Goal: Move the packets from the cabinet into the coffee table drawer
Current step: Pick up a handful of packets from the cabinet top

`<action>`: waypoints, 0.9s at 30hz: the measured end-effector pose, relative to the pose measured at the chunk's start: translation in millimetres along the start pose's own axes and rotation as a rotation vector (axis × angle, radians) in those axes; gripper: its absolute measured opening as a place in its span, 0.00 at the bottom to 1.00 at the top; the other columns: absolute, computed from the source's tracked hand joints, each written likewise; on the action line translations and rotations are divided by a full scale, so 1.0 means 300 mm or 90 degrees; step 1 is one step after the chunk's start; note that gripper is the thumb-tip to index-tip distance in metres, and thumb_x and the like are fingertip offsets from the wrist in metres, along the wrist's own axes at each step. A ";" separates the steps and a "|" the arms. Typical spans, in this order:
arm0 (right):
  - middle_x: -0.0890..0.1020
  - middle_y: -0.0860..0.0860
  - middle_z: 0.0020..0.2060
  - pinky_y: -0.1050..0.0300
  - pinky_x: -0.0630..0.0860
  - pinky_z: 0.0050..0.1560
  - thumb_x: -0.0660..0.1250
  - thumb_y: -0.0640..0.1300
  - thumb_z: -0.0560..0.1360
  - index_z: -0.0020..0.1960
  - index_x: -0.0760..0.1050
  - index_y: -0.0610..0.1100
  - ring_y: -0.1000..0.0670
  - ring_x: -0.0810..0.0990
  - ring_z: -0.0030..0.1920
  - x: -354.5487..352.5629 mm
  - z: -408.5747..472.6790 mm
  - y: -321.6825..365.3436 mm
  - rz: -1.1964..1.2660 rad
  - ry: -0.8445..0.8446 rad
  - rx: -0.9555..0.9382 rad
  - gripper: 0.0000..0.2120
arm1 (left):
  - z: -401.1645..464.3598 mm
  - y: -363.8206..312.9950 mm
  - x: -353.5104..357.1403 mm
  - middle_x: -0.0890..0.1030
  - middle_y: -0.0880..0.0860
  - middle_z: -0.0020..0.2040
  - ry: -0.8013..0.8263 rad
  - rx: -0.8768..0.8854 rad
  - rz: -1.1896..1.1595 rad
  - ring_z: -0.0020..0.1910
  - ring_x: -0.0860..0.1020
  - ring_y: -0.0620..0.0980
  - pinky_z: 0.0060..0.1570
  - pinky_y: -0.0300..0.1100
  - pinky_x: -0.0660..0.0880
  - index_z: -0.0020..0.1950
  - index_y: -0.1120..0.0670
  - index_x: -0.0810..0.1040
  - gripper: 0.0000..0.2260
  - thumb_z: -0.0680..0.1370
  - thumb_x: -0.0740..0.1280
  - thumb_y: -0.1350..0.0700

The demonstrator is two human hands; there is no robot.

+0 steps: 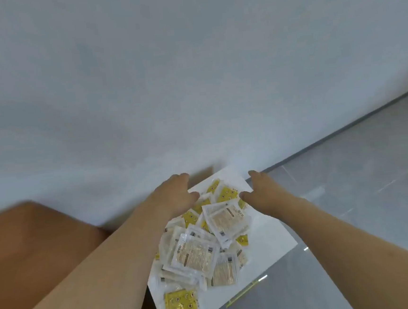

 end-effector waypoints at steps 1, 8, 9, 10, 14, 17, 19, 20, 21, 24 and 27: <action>0.71 0.42 0.64 0.47 0.74 0.59 0.64 0.46 0.76 0.67 0.66 0.40 0.41 0.73 0.61 0.058 0.044 -0.027 0.017 0.002 0.016 0.22 | 0.040 0.030 0.056 0.67 0.54 0.74 0.024 -0.013 0.002 0.69 0.70 0.54 0.65 0.49 0.70 0.77 0.55 0.61 0.29 0.80 0.64 0.45; 0.60 0.46 0.74 0.44 0.67 0.68 0.71 0.56 0.71 0.76 0.56 0.45 0.41 0.63 0.71 0.393 0.264 -0.128 -0.177 0.069 -0.053 0.41 | 0.182 0.166 0.401 0.61 0.51 0.69 0.175 0.034 0.193 0.69 0.64 0.53 0.62 0.53 0.73 0.75 0.50 0.57 0.50 0.63 0.73 0.30; 0.58 0.47 0.75 0.44 0.64 0.70 0.72 0.57 0.70 0.77 0.54 0.47 0.42 0.60 0.72 0.422 0.285 -0.133 -0.229 0.083 -0.098 0.43 | 0.184 0.180 0.439 0.59 0.51 0.69 0.164 0.062 0.231 0.69 0.61 0.53 0.62 0.52 0.72 0.75 0.50 0.56 0.51 0.61 0.73 0.28; 0.56 0.48 0.76 0.43 0.59 0.72 0.73 0.58 0.69 0.77 0.53 0.49 0.43 0.57 0.74 0.448 0.302 -0.139 -0.284 0.105 -0.138 0.45 | 0.185 0.195 0.477 0.57 0.51 0.69 0.153 0.093 0.264 0.69 0.60 0.54 0.62 0.52 0.71 0.74 0.50 0.55 0.51 0.60 0.73 0.28; 0.55 0.50 0.76 0.44 0.51 0.74 0.75 0.59 0.67 0.77 0.52 0.51 0.45 0.53 0.76 0.490 0.340 -0.159 -0.424 0.132 -0.234 0.48 | 0.161 0.251 0.580 0.56 0.52 0.71 0.076 0.195 0.352 0.69 0.59 0.55 0.65 0.51 0.67 0.73 0.50 0.54 0.48 0.64 0.72 0.31; 0.60 0.51 0.75 0.46 0.53 0.74 0.75 0.58 0.68 0.77 0.53 0.51 0.46 0.57 0.74 0.496 0.371 -0.149 -0.444 0.102 -0.265 0.47 | 0.166 0.271 0.604 0.61 0.53 0.69 0.020 0.249 0.368 0.65 0.63 0.55 0.62 0.49 0.66 0.72 0.49 0.57 0.43 0.66 0.73 0.34; 0.64 0.51 0.71 0.47 0.56 0.73 0.75 0.59 0.67 0.76 0.56 0.51 0.46 0.61 0.72 0.503 0.383 -0.132 -0.466 0.079 -0.286 0.44 | 0.170 0.277 0.609 0.64 0.52 0.66 0.004 0.279 0.363 0.63 0.64 0.54 0.63 0.49 0.64 0.71 0.49 0.60 0.41 0.66 0.73 0.34; 0.66 0.51 0.69 0.47 0.58 0.72 0.75 0.60 0.67 0.75 0.58 0.51 0.46 0.63 0.70 0.504 0.386 -0.124 -0.476 0.070 -0.291 0.44 | 0.171 0.276 0.611 0.65 0.51 0.65 0.001 0.291 0.362 0.62 0.64 0.54 0.64 0.49 0.62 0.71 0.50 0.61 0.40 0.67 0.73 0.35; 0.67 0.51 0.68 0.48 0.59 0.72 0.75 0.60 0.66 0.74 0.59 0.50 0.46 0.65 0.68 0.506 0.391 -0.121 -0.478 0.064 -0.289 0.43 | 0.171 0.275 0.613 0.66 0.50 0.63 -0.005 0.299 0.363 0.62 0.64 0.54 0.64 0.49 0.60 0.70 0.50 0.62 0.39 0.67 0.73 0.35; 0.69 0.50 0.65 0.49 0.63 0.69 0.75 0.60 0.66 0.71 0.62 0.48 0.46 0.67 0.65 0.499 0.405 -0.119 -0.450 0.064 -0.263 0.41 | 0.174 0.269 0.611 0.67 0.48 0.61 -0.014 0.306 0.339 0.60 0.64 0.53 0.65 0.48 0.55 0.68 0.50 0.65 0.34 0.69 0.72 0.38; 0.69 0.50 0.63 0.50 0.65 0.65 0.75 0.58 0.67 0.70 0.63 0.48 0.47 0.68 0.63 0.489 0.414 -0.125 -0.403 0.068 -0.247 0.38 | 0.173 0.258 0.600 0.70 0.47 0.59 -0.026 0.329 0.296 0.59 0.66 0.51 0.64 0.47 0.59 0.67 0.49 0.67 0.28 0.71 0.72 0.42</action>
Point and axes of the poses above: each hand's wrist, its own z-axis towards the middle knuckle, its own x-axis out of the palm, y = z × x, the point moved 5 cm from there along z, towards the middle knuckle
